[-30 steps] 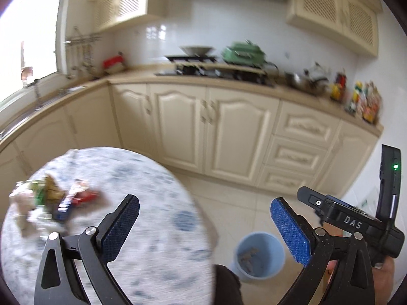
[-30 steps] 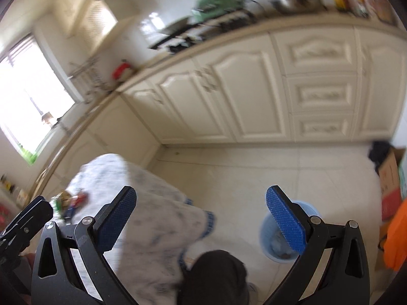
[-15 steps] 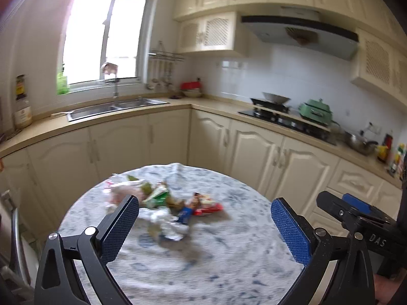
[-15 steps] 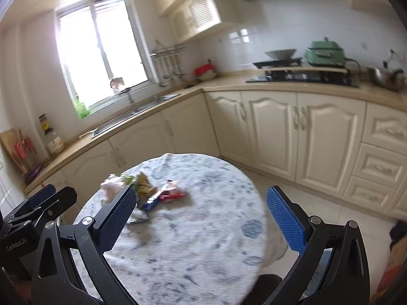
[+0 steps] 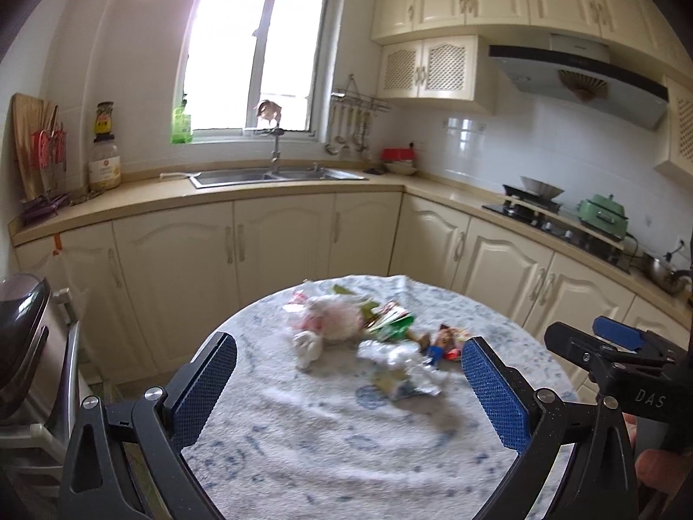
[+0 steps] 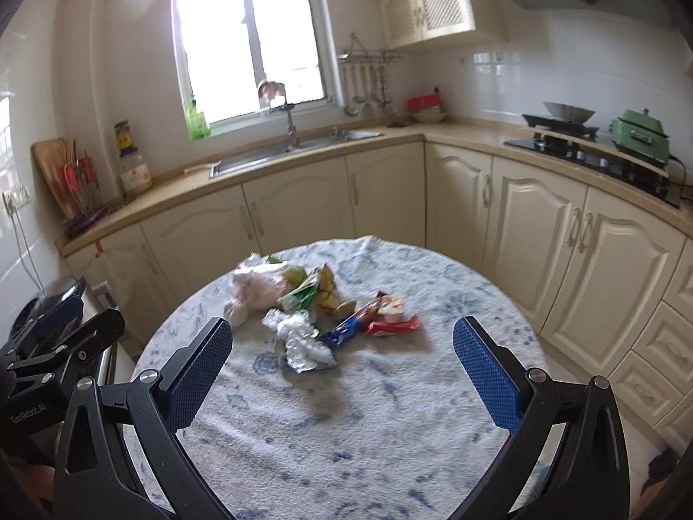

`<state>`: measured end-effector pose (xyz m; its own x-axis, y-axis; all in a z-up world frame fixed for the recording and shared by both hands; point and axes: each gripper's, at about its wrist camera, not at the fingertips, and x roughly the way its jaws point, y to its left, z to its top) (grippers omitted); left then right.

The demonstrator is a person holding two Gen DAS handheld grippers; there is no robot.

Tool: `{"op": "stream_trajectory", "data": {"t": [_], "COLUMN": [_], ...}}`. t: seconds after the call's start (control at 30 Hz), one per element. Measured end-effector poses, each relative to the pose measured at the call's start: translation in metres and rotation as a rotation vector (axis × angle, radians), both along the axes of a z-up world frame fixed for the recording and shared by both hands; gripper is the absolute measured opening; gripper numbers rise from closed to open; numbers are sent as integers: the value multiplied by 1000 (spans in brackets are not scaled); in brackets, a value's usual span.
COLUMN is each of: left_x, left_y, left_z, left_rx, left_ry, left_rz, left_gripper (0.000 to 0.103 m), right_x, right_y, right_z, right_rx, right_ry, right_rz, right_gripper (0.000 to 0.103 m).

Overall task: Collect trash
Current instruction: 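Return both tools from the bin to the table, then grasp the crumpled clear plastic with the right tool while the left tool grasps the juice carton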

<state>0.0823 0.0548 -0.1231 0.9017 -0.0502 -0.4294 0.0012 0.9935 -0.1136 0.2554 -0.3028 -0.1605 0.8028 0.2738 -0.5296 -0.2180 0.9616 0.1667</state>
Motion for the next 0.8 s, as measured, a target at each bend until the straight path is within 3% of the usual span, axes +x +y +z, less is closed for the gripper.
{"op": "stream_trajectory", "data": {"t": [0.2,0.37,0.5,0.6,0.73,0.8], "left_x": [40,84,115,126,140,146], "left_y": [-1,7,18,19,19,18], "left_z": [-21,-26,-34,-40,-48,-53], "left_rx": [-17,-30,-42,-51,-55,-49], "left_ry": [88,151,184,202,224,238], "left_rz": [40,47,47,47,49,49], "left_gripper": [102,102,102,102,102,102], "right_x": [46,85,108,120,133,131], "right_y": [33,56,68,76,84,84], "right_z": [-43,-74,-92,-101,-116,-115], "right_rx": [-32,-66,-86,-111,-129,-123], "right_ry": [105,183,228,251,283,271], "right_rz": [79,118,138,155,189,200], "right_gripper": [103,88,84,75,49,42]}}
